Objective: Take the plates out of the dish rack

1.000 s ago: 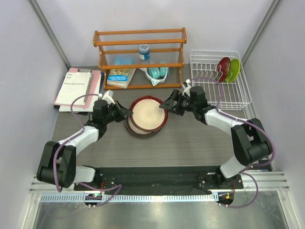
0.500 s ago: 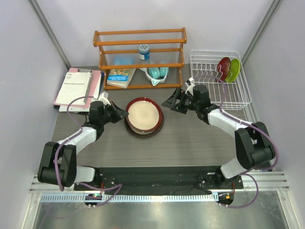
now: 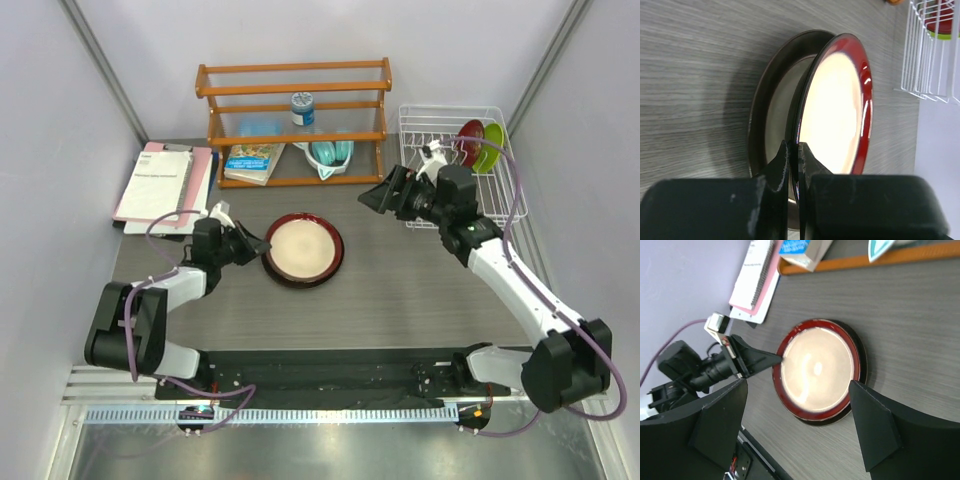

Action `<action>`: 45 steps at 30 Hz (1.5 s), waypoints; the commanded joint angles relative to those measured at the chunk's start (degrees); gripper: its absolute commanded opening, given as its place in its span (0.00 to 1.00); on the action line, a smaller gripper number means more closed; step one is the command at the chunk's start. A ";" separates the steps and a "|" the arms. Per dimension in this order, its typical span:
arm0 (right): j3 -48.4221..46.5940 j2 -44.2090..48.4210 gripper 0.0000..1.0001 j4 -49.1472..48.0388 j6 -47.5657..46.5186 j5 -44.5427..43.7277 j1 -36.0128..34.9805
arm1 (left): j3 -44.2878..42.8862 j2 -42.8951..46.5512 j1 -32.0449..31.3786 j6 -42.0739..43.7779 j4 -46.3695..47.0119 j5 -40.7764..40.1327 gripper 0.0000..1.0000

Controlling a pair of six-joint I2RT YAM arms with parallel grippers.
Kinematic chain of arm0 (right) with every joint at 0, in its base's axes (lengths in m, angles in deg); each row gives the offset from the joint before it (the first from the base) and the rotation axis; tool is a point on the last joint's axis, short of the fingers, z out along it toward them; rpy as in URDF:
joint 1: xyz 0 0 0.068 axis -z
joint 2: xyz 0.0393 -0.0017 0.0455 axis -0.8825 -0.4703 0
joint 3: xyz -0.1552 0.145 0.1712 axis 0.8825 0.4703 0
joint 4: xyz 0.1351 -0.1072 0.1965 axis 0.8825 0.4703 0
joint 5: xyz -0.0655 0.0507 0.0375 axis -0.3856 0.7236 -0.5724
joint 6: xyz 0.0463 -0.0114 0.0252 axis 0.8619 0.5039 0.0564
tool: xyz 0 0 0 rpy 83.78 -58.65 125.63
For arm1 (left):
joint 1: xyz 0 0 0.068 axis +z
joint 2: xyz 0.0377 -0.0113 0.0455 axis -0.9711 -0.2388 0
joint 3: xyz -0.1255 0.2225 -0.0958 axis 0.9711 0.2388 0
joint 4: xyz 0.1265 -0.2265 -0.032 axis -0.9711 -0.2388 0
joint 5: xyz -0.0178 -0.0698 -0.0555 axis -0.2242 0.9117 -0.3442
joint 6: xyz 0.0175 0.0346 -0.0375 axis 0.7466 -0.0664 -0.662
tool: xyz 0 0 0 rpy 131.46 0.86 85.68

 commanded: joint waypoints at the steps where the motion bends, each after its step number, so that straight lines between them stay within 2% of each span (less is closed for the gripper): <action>1: -3.07 4.16 0.89 4.68 -3.27 -2.50 0.95 | -0.89 -0.24 0.20 -1.71 8.77 1.36 0.00; 3: -3.51 4.69 0.89 6.00 -3.80 -2.77 1.47 | -0.80 -0.77 0.20 -1.09 8.50 0.57 0.06; 4: -3.60 4.69 0.89 6.53 -4.15 -3.20 1.74 | -1.32 -0.94 0.29 -0.57 6.85 0.13 0.14; 5: -3.95 4.69 0.89 7.14 -4.76 -3.90 1.83 | -1.50 -1.21 0.20 0.05 6.13 0.04 0.28; 7: -4.57 4.34 0.89 8.55 -5.38 -5.31 2.53 | -2.29 -1.39 0.12 1.54 3.77 -0.83 0.37; 8: -5.00 4.08 0.89 8.99 -6.25 -5.66 2.70 | -2.38 -1.12 0.12 2.07 3.14 -1.27 0.48; 10: -5.62 3.29 0.89 10.92 -7.40 -7.94 3.49 | -2.65 -0.07 0.20 3.30 0.96 -2.85 0.50; 11: -6.23 3.11 0.89 11.54 -8.01 -9.17 3.84 | -3.26 0.37 0.12 3.83 -0.28 -3.21 0.59; 13: -7.20 2.06 0.89 13.64 -9.95 -13.91 5.16 | -3.87 2.47 0.20 5.40 -3.43 -4.43 0.61; 15: -9.48 1.01 0.89 16.27 -11.61 -19.96 5.87 | -5.28 4.14 0.12 6.72 -6.34 -6.01 0.79; 16: -10.71 -0.39 0.89 17.60 -12.32 -26.87 6.22 | -6.24 5.11 -0.15 8.65 -9.75 -7.50 0.82; 19: -15.02 -2.86 0.91 18.58 -15.22 -37.09 8.06 | -8.44 10.20 -0.94 10.68 -17.67 -12.96 0.85; 21: -19.23 -7.16 0.93 18.84 -16.45 -42.64 9.90 | -9.67 14.59 -2.51 12.44 -21.88 -16.73 0.97; 23: -24.66 -13.20 0.94 18.66 -17.51 -45.99 12.97 | -10.47 18.72 -3.83 14.28 -24.80 -19.90 0.99; 26: -33.18 -21.72 0.94 19.98 -19.88 -49.06 15.27 | -12.13 21.63 -5.15 14.73 -27.18 -19.30 0.99; 28: -37.68 -25.79 0.94 19.63 -23.29 -48.99 17.11 | -14.42 23.22 -7.61 16.66 -29.90 -20.61 1.00; 29: -41.53 -28.33 0.94 19.63 -24.27 -51.96 17.29 | -15.29 23.31 -9.36 17.62 -30.69 -21.14 0.99; 32: -49.36 -36.86 0.93 21.12 -27.08 -52.51 20.63 | -17.32 22.88 -12.18 20.09 -32.81 -23.86 1.00; 37: -58.34 -49.17 0.93 21.92 -31.04 -47.16 24.32 | -18.55 20.95 -15.26 22.11 -33.07 -26.85 0.99; 44: -69.86 -60.52 0.83 21.30 -37.55 -45.05 25.29 | -19.35 18.39 -15.70 22.20 -30.97 -25.54 0.99; 45: -70.57 -61.48 0.76 21.30 -37.90 -44.00 25.38 | -19.09 18.22 -15.70 22.20 -30.62 -25.45 1.00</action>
